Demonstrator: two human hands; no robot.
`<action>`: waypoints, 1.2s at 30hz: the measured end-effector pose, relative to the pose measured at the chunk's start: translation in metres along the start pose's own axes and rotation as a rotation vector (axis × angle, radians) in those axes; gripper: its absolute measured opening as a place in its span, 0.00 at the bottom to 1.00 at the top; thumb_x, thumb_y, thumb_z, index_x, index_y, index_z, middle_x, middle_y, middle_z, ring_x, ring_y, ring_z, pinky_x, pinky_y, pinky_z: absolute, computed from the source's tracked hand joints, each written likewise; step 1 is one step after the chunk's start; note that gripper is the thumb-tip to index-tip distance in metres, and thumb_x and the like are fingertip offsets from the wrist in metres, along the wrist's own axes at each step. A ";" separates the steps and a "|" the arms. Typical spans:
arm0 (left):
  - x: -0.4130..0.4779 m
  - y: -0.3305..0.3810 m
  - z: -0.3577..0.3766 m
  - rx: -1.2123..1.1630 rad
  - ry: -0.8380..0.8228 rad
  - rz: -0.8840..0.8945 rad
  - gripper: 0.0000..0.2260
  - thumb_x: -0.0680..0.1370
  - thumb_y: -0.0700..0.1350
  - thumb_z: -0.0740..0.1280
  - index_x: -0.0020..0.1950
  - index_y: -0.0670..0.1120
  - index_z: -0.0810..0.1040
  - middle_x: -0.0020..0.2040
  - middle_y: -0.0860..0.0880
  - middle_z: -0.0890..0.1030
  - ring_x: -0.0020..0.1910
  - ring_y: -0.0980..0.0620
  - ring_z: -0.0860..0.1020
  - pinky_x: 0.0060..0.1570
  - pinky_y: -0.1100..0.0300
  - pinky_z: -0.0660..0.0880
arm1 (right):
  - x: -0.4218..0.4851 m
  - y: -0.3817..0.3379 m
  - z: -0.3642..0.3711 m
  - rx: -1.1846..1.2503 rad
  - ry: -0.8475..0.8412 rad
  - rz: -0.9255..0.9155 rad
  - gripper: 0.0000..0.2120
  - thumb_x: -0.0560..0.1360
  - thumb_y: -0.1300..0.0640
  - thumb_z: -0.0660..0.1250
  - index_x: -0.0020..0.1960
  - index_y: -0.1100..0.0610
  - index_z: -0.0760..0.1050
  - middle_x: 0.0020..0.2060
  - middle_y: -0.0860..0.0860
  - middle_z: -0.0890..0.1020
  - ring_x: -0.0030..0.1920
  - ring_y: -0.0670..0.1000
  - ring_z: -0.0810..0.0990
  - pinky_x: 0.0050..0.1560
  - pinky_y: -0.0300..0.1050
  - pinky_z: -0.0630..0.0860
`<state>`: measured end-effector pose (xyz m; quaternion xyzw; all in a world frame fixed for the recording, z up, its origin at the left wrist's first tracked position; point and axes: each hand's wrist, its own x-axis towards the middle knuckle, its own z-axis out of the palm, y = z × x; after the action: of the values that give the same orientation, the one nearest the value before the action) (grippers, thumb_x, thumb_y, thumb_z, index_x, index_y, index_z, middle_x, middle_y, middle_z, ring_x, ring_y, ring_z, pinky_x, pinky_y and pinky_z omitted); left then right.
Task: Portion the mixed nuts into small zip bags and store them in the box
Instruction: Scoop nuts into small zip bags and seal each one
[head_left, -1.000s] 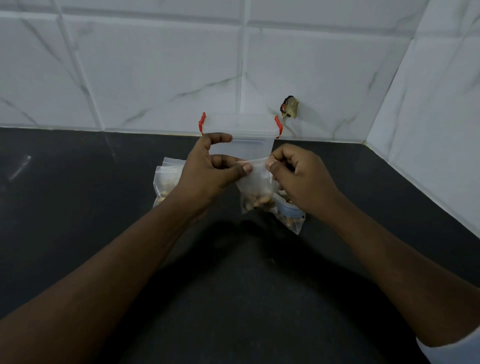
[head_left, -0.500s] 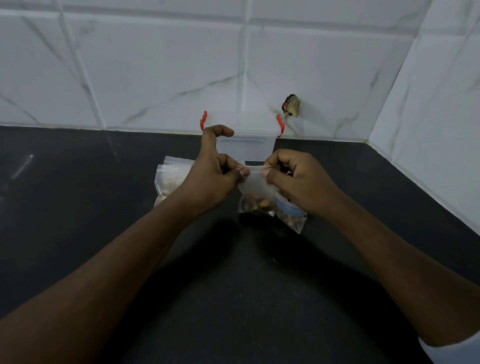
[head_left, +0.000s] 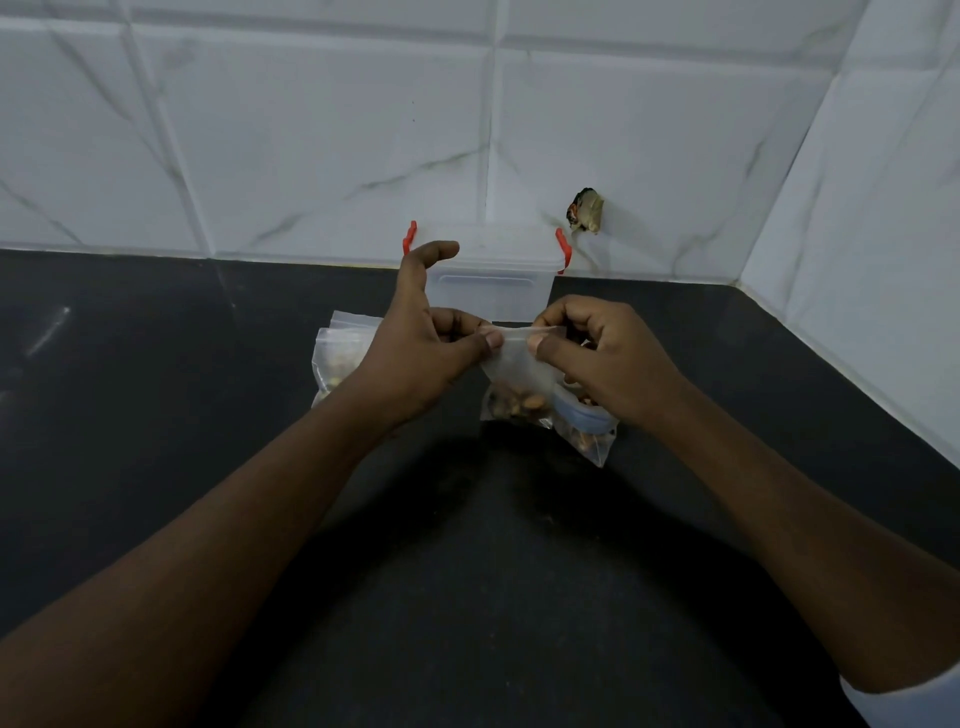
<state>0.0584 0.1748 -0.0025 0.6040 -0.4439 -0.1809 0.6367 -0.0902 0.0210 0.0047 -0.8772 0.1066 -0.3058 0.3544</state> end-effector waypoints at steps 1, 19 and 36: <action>0.000 0.000 0.000 -0.006 0.002 0.004 0.36 0.76 0.33 0.73 0.74 0.58 0.59 0.42 0.40 0.85 0.48 0.41 0.86 0.58 0.41 0.81 | 0.000 0.000 0.000 0.007 0.001 0.000 0.04 0.79 0.60 0.70 0.47 0.55 0.83 0.36 0.51 0.83 0.35 0.52 0.79 0.37 0.51 0.79; 0.002 0.004 -0.008 0.012 0.013 -0.072 0.38 0.76 0.30 0.72 0.76 0.55 0.57 0.41 0.39 0.84 0.45 0.42 0.85 0.54 0.45 0.83 | -0.001 0.000 0.002 -0.035 0.010 0.023 0.06 0.79 0.60 0.69 0.44 0.54 0.81 0.36 0.45 0.82 0.36 0.40 0.78 0.39 0.38 0.74; -0.001 0.002 0.002 0.091 -0.094 -0.069 0.15 0.73 0.43 0.68 0.58 0.49 0.73 0.46 0.32 0.79 0.45 0.37 0.79 0.58 0.31 0.76 | -0.002 -0.001 0.007 -0.084 -0.059 -0.044 0.05 0.80 0.57 0.68 0.46 0.53 0.80 0.39 0.45 0.82 0.43 0.45 0.80 0.45 0.47 0.77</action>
<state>0.0554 0.1750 -0.0013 0.6383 -0.4599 -0.2106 0.5802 -0.0870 0.0268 0.0009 -0.9021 0.0893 -0.2827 0.3135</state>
